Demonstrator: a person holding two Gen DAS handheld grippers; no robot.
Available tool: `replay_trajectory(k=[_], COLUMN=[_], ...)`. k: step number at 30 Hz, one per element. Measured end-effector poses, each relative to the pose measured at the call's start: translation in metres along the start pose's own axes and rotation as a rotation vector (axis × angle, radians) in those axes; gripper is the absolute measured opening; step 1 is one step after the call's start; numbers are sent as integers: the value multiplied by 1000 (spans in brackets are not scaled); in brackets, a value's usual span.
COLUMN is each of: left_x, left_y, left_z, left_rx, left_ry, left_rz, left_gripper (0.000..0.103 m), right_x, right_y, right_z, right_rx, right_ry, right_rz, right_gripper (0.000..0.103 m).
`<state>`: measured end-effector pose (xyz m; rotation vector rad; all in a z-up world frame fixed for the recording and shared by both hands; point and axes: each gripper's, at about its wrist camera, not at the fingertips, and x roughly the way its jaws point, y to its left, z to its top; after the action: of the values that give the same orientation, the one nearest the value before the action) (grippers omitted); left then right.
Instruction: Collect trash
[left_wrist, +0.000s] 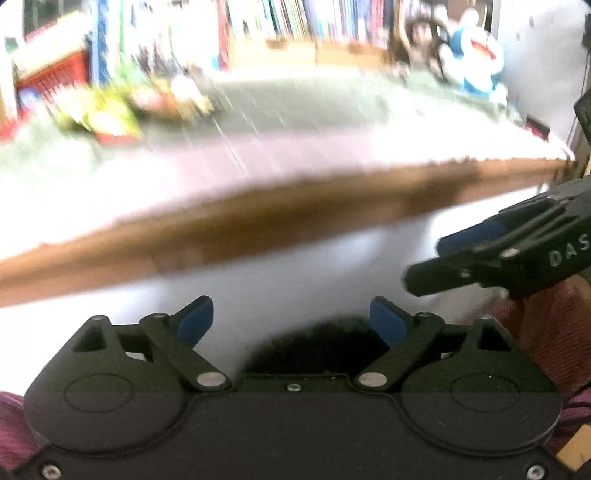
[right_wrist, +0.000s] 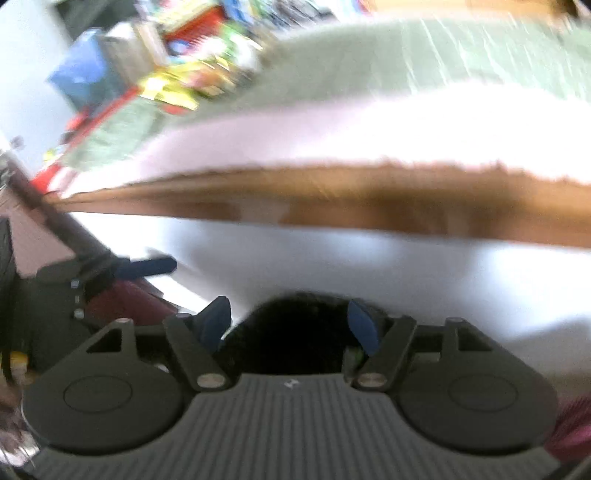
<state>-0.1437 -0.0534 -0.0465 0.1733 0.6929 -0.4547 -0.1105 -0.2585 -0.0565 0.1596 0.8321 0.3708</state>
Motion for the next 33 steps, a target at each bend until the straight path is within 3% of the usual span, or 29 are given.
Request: replay_trajectory(k=[9, 11, 14, 19, 26, 31, 33], left_x=[-36, -34, -26, 10, 57, 73, 75], left_y=[40, 50, 66, 86, 110, 118, 116], left_z=[40, 53, 68, 90, 100, 103, 103], left_rx=[-53, -63, -86, -61, -82, -49, -25], left_ry=[-243, -256, -288, -270, -215, -206, -207], left_rz=[192, 243, 283, 308, 287, 290, 287], left_gripper=[95, 92, 79, 51, 50, 61, 61], right_x=[-25, -19, -10, 4, 14, 27, 33], right_y=[20, 23, 26, 29, 23, 21, 21], right_z=[47, 60, 79, 101, 105, 110, 114], right_rx=[-104, -116, -121, -112, -116, -119, -125], right_ry=[-218, -251, -302, -346, -316, -287, -278], right_rz=[-33, -48, -74, -109, -117, -115, -111], right_gripper=[83, 83, 83, 83, 84, 85, 85])
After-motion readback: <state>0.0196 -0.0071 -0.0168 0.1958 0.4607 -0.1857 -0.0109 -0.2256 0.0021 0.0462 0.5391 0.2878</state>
